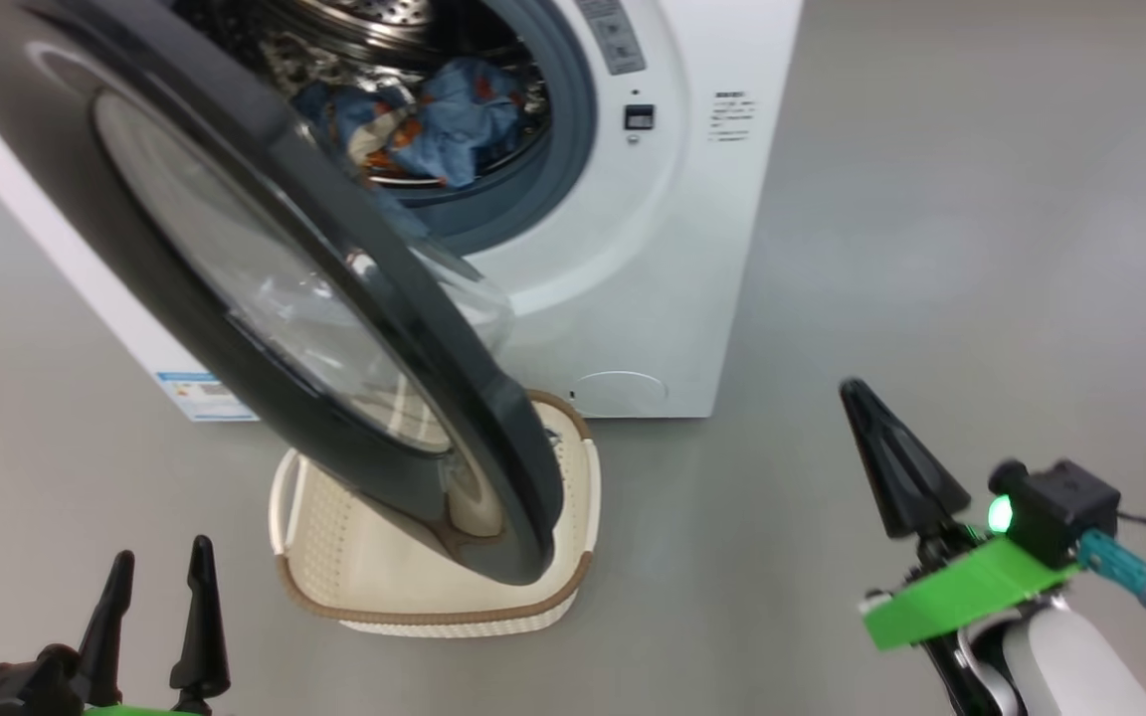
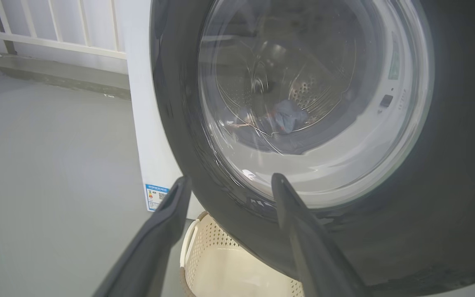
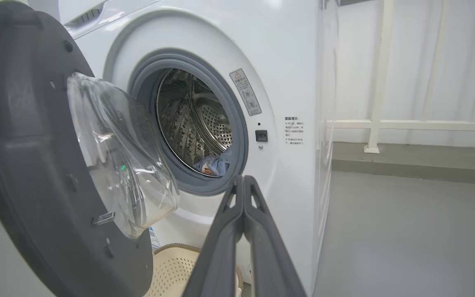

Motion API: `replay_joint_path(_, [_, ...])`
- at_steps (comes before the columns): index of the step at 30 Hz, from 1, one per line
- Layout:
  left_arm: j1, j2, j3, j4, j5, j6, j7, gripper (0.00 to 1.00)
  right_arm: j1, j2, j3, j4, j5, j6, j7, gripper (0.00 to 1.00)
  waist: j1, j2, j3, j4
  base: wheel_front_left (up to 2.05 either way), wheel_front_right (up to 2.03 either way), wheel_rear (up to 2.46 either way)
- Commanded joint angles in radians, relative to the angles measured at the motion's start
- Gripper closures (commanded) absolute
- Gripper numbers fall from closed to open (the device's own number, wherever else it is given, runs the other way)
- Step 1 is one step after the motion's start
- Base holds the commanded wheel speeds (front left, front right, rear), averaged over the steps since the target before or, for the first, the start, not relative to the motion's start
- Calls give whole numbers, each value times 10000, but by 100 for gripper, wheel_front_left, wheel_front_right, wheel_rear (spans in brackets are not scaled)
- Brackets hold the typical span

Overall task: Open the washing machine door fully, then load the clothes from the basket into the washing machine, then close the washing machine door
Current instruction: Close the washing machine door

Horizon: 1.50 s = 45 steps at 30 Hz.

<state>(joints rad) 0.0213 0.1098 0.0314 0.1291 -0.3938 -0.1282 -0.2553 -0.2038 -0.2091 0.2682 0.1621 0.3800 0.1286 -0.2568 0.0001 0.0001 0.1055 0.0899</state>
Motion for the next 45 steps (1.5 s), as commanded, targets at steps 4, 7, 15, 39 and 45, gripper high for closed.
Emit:
replay_joint_path(4, [-53,72,341,-324,-74,-25,-65,0,-783,113,455,-437,111,21,-49,100,-1,-1,-8,367,0,0,0])
replay_joint_path(7, [-81,31,349,-376,-58,-25,-65,0,-1224,198,662,-686,126,21,-49,100,-1,-1,2,525,0,0,0])
replay_joint_path(15, [-52,6,319,-504,-29,-25,-65,0,-2102,385,1323,-1723,173,21,-49,100,-1,-1,-67,851,0,0,0])
replay_joint_path(39, [10,-171,317,-638,-44,-25,-65,0,-2179,914,5049,-2302,890,21,-49,100,-1,-1,-48,1280,0,0,0])
replay_joint_path(45, [-31,-222,328,-609,-80,-25,-65,0,-1887,841,5794,-1336,1262,21,-49,100,-1,-1,43,1341,0,0,0])
